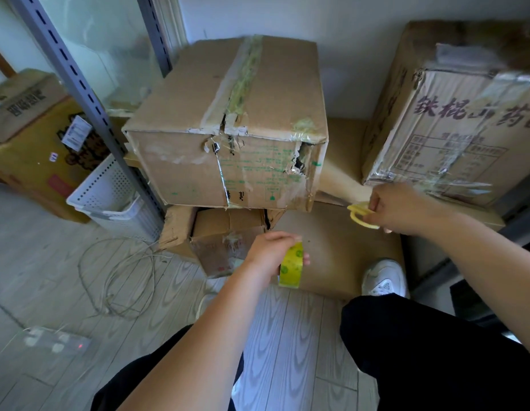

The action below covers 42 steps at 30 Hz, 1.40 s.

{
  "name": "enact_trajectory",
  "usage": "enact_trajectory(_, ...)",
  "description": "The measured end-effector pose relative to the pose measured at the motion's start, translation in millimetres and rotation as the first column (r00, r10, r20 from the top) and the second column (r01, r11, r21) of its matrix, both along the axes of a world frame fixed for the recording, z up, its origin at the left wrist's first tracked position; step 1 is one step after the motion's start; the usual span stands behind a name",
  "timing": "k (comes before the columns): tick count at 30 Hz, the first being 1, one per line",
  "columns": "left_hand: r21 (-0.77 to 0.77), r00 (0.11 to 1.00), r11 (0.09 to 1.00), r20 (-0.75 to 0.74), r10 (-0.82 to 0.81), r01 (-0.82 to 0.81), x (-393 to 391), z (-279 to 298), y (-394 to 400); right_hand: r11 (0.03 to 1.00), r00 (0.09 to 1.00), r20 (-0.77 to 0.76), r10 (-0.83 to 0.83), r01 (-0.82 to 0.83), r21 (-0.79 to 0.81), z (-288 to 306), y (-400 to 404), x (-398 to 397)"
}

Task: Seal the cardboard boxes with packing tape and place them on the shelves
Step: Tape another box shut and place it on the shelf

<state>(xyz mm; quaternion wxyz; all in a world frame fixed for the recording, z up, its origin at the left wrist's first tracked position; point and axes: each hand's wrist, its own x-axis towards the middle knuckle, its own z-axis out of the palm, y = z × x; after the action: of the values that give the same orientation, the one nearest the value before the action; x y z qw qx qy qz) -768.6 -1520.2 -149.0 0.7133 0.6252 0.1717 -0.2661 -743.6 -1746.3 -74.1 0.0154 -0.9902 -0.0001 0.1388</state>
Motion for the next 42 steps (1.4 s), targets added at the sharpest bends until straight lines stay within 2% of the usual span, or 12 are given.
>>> enact_trajectory(2,-0.013,0.999,0.999,0.012,-0.042,0.043,-9.1,13.1,-4.4,0.994,0.990,0.094,-0.103,0.105,-0.021,3.6,-7.1,2.6)
enact_trajectory(6,-0.052,0.992,0.993,0.081,-0.099,0.103,-20.6,36.0,-18.2,0.902,0.871,0.270,-0.410,0.345,0.258,-3.5,-5.2,17.4)
enact_trajectory(9,-0.081,0.982,0.987,0.137,-0.127,0.139,-20.8,47.8,-28.2,0.884,0.824,0.345,-0.449,0.353,0.307,-15.1,7.9,38.5)
enact_trajectory(13,-0.078,0.977,0.987,0.172,-0.123,0.139,-9.6,55.9,-33.7,0.820,0.832,0.280,-0.480,0.312,0.479,-30.3,26.7,56.6)
enact_trajectory(18,-0.031,0.977,0.993,0.183,-0.107,0.115,7.7,57.2,-29.6,0.864,0.844,0.335,-0.419,0.257,0.432,-31.4,44.0,70.5)
enact_trajectory(23,0.005,0.963,0.991,0.235,-0.135,0.137,12.7,64.5,-31.4,0.898,0.907,0.274,-0.320,0.199,0.392,-7.3,38.9,71.9)
enact_trajectory(25,-0.007,0.957,0.988,0.250,-0.145,0.151,8.7,72.4,-31.8,0.911,0.948,0.231,-0.218,0.113,0.397,19.1,30.2,59.7)
enact_trajectory(28,-0.028,0.937,0.981,0.304,-0.173,0.190,1.7,86.0,-30.9,0.818,0.998,0.007,0.062,-0.054,0.572,55.4,27.3,24.1)
enact_trajectory(29,-0.025,0.926,0.978,0.327,-0.190,0.209,-0.8,90.2,-29.8,0.823,0.991,-0.022,0.133,-0.097,0.560,64.2,30.3,10.0)
enact_trajectory(31,-0.017,0.904,0.966,0.359,-0.233,0.256,-9.1,99.6,-26.4,0.850,0.984,0.051,0.171,-0.174,0.497,69.6,33.6,-12.2)
enact_trajectory(38,0.104,0.855,0.932,0.374,-0.361,0.348,-37.9,126.7,-11.0,0.815,0.935,0.352,-0.050,-0.165,0.556,63.7,52.5,-62.1)
enact_trajectory(42,0.080,0.901,0.953,0.311,-0.302,0.292,-47.8,133.8,-6.3,0.934,0.872,0.484,-0.072,-0.111,0.338,63.4,72.8,-82.9)
